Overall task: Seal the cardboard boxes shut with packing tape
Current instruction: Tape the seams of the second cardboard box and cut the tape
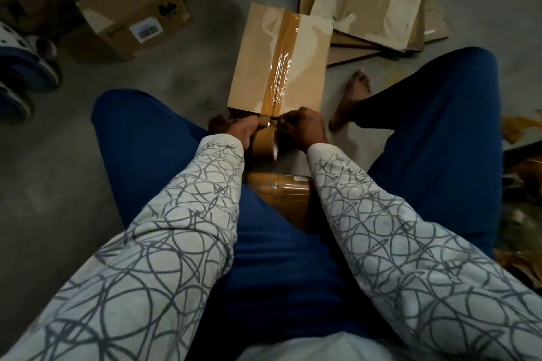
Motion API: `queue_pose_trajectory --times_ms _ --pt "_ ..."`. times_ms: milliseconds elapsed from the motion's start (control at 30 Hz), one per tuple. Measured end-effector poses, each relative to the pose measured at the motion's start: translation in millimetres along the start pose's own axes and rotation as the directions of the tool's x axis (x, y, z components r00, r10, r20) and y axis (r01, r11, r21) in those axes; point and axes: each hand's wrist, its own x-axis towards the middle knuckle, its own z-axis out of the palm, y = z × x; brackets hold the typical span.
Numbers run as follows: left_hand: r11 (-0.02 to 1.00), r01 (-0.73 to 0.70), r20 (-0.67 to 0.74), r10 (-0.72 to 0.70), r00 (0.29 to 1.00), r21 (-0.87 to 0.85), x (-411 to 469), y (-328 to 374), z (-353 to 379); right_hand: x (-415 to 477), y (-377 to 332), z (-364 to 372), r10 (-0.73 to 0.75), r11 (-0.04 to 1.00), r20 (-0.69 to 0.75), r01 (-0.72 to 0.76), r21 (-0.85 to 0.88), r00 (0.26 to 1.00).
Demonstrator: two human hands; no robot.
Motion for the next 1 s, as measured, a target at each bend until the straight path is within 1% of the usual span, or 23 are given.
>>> queue_pose_trajectory --times_ms 67,233,267,300,333,400,433,467,500,533,633,700,767,800,833,900,967,1000 --pt "1.000 -0.001 0.018 0.001 1.000 0.001 -1 1 0 0 0 1 -0.001 1.000 0.006 0.001 -0.018 1.000" --pt "1.000 -0.022 0.003 0.022 1.000 0.001 10 -1 3 0 -2 0 -0.016 0.997 0.034 0.018 -0.078 0.999" --pt "0.999 -0.033 -0.016 0.033 0.999 0.016 29 -5 3 0 0 2 0.006 0.994 0.043 -0.002 -0.107 0.999" --pt "0.999 -0.025 -0.026 0.026 0.999 0.038 74 -12 3 -1 2 3 0.040 0.989 0.053 -0.032 -0.141 0.998" --pt "0.996 -0.026 -0.073 0.032 0.997 0.087 94 -16 2 -1 5 5 0.079 0.982 0.061 -0.067 -0.176 0.995" --pt "0.995 -0.009 -0.157 0.025 0.987 0.100 146 -25 -1 -3 11 5 0.146 0.964 0.066 -0.126 -0.235 0.987" --pt "0.993 -0.019 -0.180 0.040 0.983 0.120 149 -27 0 -2 13 4 0.170 0.957 0.072 -0.147 -0.249 0.983" --pt "0.985 -0.016 -0.205 0.052 0.977 0.171 147 -28 0 -1 13 3 0.185 0.955 0.077 -0.161 -0.250 0.980" --pt "0.964 -0.043 -0.211 0.101 0.972 0.263 104 -24 2 0 13 2 0.188 0.956 0.081 -0.164 -0.243 0.979" --pt "0.942 -0.043 -0.219 0.121 0.968 0.332 83 -21 2 1 10 3 0.179 0.960 0.087 -0.154 -0.234 0.980" --pt "0.884 -0.106 -0.227 0.230 0.946 0.455 25 -8 1 -2 1 9 0.110 0.971 0.098 -0.086 -0.222 0.989" --pt "0.898 -0.117 -0.239 0.236 0.942 0.424 16 -4 2 -4 -2 11 0.082 0.974 0.121 -0.053 -0.220 0.989" --pt "0.908 -0.172 -0.216 0.268 0.939 0.381 19 -5 0 -2 -1 9 0.062 0.980 0.123 -0.037 -0.196 0.990" --pt "0.932 -0.169 -0.216 0.245 0.945 0.321 20 -5 1 -2 0 8 0.043 0.985 0.101 -0.025 -0.171 0.994" --pt "0.934 -0.167 -0.233 0.247 0.941 0.315 25 -7 0 -1 -1 7 0.008 0.992 0.052 -0.002 -0.126 0.999" --pt "0.937 -0.170 -0.302 0.265 0.916 0.305 23 -7 -2 -2 -5 5 -0.070 0.998 -0.118 0.070 -0.005 0.990" --pt "0.905 -0.203 -0.329 0.335 0.883 0.374 25 -6 -4 -4 -10 2 -0.135 0.986 -0.271 0.155 0.053 0.953" --pt "0.877 -0.229 -0.328 0.383 0.864 0.422 23 -6 -6 -3 -10 2 -0.149 0.983 -0.310 0.176 0.058 0.939"
